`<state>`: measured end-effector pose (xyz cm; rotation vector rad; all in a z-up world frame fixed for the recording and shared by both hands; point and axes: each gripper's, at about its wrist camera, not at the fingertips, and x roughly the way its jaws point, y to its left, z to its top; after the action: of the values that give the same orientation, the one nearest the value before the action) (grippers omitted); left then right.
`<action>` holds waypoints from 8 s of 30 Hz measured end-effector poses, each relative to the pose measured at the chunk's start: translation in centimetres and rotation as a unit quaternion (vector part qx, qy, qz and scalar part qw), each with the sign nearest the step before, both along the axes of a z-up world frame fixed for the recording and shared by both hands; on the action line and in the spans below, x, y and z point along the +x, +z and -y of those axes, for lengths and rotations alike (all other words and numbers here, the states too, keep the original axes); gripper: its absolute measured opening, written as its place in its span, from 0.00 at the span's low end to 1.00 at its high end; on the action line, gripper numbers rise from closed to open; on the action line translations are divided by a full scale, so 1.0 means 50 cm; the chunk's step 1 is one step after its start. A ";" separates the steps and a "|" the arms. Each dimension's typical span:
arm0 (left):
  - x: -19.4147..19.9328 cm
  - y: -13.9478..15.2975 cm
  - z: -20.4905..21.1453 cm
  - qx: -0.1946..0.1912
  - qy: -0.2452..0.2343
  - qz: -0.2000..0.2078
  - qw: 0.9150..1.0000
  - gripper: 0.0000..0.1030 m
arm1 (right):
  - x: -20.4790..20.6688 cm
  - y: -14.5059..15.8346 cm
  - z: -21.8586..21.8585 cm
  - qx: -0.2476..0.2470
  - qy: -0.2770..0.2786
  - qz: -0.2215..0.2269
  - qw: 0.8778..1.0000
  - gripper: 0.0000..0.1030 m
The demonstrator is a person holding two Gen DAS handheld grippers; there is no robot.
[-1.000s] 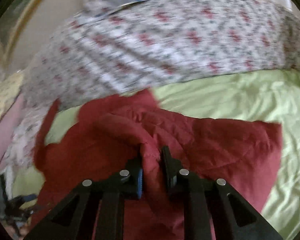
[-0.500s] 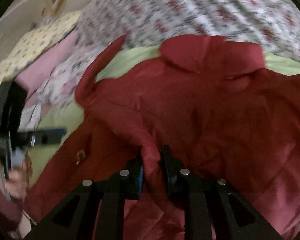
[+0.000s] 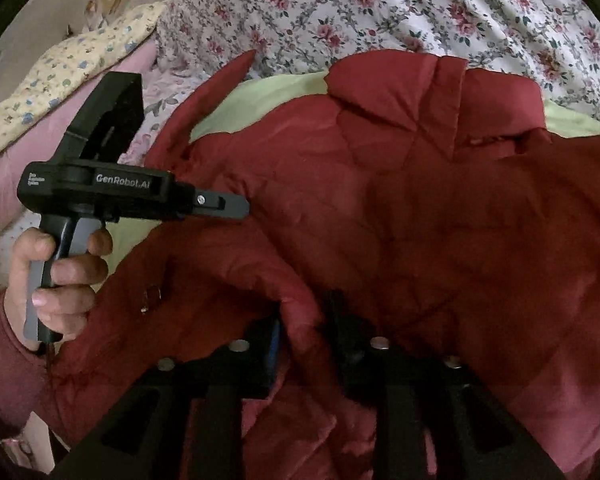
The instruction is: Fold large clothes
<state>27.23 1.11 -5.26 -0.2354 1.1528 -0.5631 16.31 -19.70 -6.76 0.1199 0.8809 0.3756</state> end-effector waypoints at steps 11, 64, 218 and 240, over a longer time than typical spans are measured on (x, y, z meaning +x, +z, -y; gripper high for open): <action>-0.017 0.045 -0.060 0.112 0.045 0.105 0.987 0.13 | -0.065 0.087 0.184 -0.001 -0.183 0.056 0.982 0.52; -0.087 0.008 0.028 0.232 0.037 0.151 0.960 0.55 | 0.017 -0.014 0.198 -0.069 -0.223 -0.015 0.972 0.53; 0.003 -0.029 0.069 0.178 0.043 0.160 0.970 0.75 | 0.000 0.038 0.171 -0.064 -0.211 0.027 0.975 0.52; -0.004 -0.046 0.023 0.177 0.068 0.143 0.971 0.77 | 0.015 -0.028 0.203 -0.071 -0.233 0.012 0.970 0.50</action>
<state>27.01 -0.03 -7.55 0.0729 0.9275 -0.2520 17.06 -29.85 -8.15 0.1840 0.8250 -0.1256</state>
